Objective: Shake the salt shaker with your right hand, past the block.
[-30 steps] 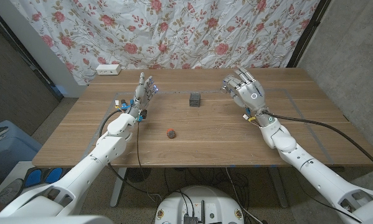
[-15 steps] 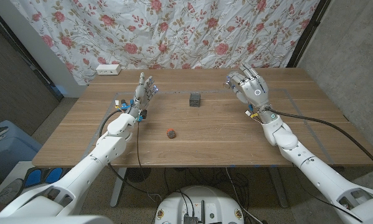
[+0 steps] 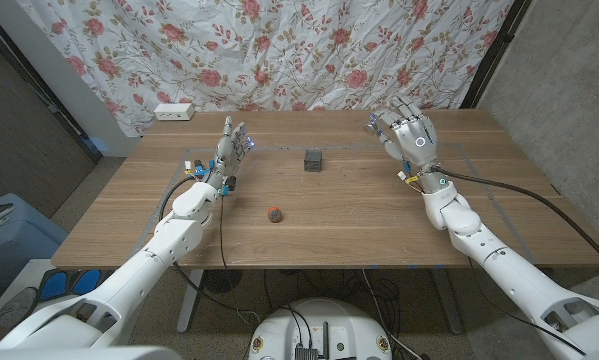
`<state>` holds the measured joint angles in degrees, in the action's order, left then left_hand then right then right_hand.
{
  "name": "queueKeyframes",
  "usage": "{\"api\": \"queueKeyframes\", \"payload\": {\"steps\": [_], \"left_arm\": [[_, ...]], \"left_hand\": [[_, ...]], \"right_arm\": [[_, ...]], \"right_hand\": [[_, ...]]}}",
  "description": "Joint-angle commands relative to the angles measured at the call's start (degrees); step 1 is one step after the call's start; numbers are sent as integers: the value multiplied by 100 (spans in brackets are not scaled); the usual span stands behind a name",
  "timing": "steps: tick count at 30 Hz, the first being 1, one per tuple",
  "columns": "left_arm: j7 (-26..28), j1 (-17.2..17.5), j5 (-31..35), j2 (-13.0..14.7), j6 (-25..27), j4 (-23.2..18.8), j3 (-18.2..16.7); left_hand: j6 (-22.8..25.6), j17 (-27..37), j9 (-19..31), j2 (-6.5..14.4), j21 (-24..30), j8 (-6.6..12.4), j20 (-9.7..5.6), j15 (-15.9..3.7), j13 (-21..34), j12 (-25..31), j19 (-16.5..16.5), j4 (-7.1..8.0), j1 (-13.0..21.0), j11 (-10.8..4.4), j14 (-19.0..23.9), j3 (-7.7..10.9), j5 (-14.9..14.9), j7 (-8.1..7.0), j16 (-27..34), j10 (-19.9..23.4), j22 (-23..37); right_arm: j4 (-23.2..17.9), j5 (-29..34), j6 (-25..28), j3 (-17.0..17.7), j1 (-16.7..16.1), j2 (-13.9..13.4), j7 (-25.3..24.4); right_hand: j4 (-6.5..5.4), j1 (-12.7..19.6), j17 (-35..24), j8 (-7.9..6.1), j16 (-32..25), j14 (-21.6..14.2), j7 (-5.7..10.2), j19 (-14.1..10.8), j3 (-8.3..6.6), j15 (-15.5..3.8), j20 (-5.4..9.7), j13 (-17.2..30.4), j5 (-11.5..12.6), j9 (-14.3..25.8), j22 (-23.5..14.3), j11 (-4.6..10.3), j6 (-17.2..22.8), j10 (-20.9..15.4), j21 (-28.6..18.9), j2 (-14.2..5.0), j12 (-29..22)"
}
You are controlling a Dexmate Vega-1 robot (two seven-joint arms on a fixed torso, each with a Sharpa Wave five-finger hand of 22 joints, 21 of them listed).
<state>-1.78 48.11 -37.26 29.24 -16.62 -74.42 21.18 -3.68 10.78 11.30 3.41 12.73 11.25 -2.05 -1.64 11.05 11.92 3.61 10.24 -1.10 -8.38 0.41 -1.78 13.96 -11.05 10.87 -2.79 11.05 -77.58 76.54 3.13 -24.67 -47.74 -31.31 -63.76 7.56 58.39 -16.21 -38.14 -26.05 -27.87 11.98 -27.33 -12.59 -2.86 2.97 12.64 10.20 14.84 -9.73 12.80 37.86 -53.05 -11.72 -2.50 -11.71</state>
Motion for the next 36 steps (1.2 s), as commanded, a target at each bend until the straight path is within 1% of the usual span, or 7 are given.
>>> {"api": "queueKeyframes", "payload": {"steps": [1,4,8,19,26,31,36], "left_arm": [[-1,-2,0,0,-2,2,1],[-1,-2,0,0,-1,2,0],[-1,-1,0,0,-1,1,1],[0,0,0,-1,-2,1,1],[0,-1,0,-1,-2,1,1],[0,-1,0,-1,-2,1,1],[0,-1,0,-1,-1,1,0]], "left_hand": [[20,34,35,577,26,26,-137,-607,22,22,29,44,-2,-55,8,-3,24,-44,30,-4,27],[22,34,35,577,26,27,-140,-604,21,23,28,43,-2,-56,7,-3,23,-41,29,-2,27],[18,34,35,577,26,25,-140,-604,21,21,28,43,-2,-57,5,-3,23,-43,29,-6,27],[13,34,35,577,26,23,-139,-610,21,21,28,43,-1,-57,5,-3,24,-45,28,-7,27],[18,34,35,577,26,25,-140,-610,21,22,28,43,-1,-53,6,-3,24,-43,29,-4,27],[19,34,35,577,26,25,-137,-608,21,23,28,43,-1,-49,3,-3,24,-48,27,-3,27],[14,34,35,577,25,23,-140,-601,21,23,27,43,-1,-54,7,-3,24,-51,29,-1,27]], "right_arm": [[-419,-1370,252,-841,236,-763,302],[-549,-1663,304,-982,263,-902,398],[-777,-2004,321,-1079,248,-1087,563],[-1397,-2839,267,-1028,53,-1444,1273],[-1620,-3170,202,-953,-42,-1554,1664],[-1718,-3507,84,-851,-96,-1555,1904],[-1808,-3793,-17,-749,-142,-1554,2137]], "right_hand": [[-79,-146,2,10,46,-80,55,-80,11,-767,38,-6,34,-8,-29,-2,73,-52,-43,-27,-18],[-99,-222,12,24,74,-74,56,-85,22,-762,32,-9,38,-24,-31,-3,66,-52,-39,-24,-14],[-126,-335,24,45,111,-68,56,-91,39,-764,29,-15,45,-50,-32,-4,59,-49,-32,-23,-7],[-158,-469,0,66,107,-63,55,-88,77,-738,12,-19,44,-82,-34,-7,70,-47,-22,-27,-1],[-200,-609,-11,81,116,-53,51,-90,112,-718,-2,-21,41,-110,-35,-7,94,-52,-17,-35,0],[-232,-706,-17,91,121,-56,49,-93,132,-719,-11,-22,44,-130,-35,-9,115,-66,-14,-48,-3],[-235,-751,-31,91,114,-50,44,-89,146,-723,-19,-22,46,-145,-35,-8,152,-80,-10,-51,-7]]}}
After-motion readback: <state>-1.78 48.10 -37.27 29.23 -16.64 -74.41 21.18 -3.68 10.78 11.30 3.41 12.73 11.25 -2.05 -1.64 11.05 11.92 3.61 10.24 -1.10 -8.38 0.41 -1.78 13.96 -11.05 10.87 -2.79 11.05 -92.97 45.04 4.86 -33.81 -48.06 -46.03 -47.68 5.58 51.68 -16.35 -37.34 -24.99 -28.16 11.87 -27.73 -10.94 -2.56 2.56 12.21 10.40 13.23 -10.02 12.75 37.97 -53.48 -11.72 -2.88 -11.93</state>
